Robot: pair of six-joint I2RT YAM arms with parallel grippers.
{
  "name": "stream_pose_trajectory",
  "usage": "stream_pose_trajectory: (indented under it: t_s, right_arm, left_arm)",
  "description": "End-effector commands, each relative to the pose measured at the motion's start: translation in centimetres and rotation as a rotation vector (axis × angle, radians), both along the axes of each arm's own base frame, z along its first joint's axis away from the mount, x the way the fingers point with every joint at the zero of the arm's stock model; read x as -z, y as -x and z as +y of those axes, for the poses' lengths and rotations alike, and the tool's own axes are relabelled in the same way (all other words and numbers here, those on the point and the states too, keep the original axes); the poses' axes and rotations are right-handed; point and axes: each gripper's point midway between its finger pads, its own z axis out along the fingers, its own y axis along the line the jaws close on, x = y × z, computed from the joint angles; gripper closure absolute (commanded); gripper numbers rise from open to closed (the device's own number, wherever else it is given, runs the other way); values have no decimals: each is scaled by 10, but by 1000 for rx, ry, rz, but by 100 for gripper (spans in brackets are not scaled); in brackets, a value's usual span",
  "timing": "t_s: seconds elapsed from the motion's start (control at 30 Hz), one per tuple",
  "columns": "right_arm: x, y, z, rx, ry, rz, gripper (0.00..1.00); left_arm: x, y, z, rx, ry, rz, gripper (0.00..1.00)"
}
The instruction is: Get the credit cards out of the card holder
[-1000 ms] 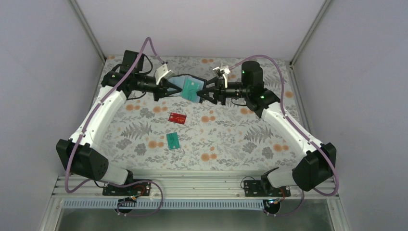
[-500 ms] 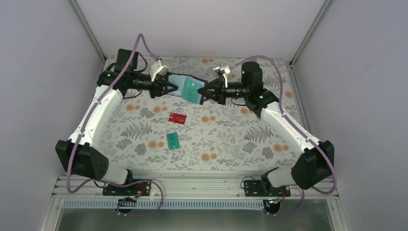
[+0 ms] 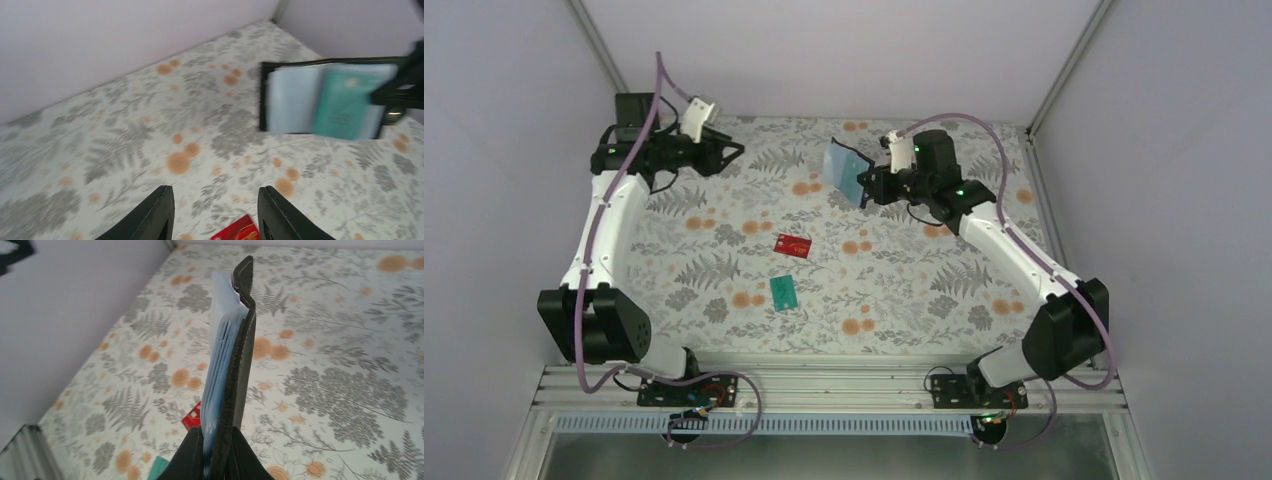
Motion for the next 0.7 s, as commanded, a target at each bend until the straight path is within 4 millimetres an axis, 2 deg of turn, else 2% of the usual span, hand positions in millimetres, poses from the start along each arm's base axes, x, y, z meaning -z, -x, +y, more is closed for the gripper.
stream_pose_trajectory:
  t_s: [0.0,0.07,0.17,0.27,0.37,0.47,0.67]
  right_arm:
    - [-8,-16,2,117,95,-36,96]
    - [-13,-6,20,3,54,-52,96]
    - [-26,22,44,-219,-52,-95,96]
    - [-39,49,55,-392,-113,-157,96]
    - [-47,65,56,-486,-142,-217,96]
    - [-57,86,60,-601,-199,-252,96]
    - [-66,104,61,-702,-249,-292,96]
  left_arm:
    - [-36,42,-71,252,-16,-131,56]
    - [-29,69,-110,419,30,-95,56]
    - [-8,83,-135,523,79,0,56]
    - [10,81,-140,531,64,42,56]
    - [10,81,-139,527,43,21,56]
    - [10,89,-140,541,40,-10,56]
    - [14,107,-149,610,51,6,59]
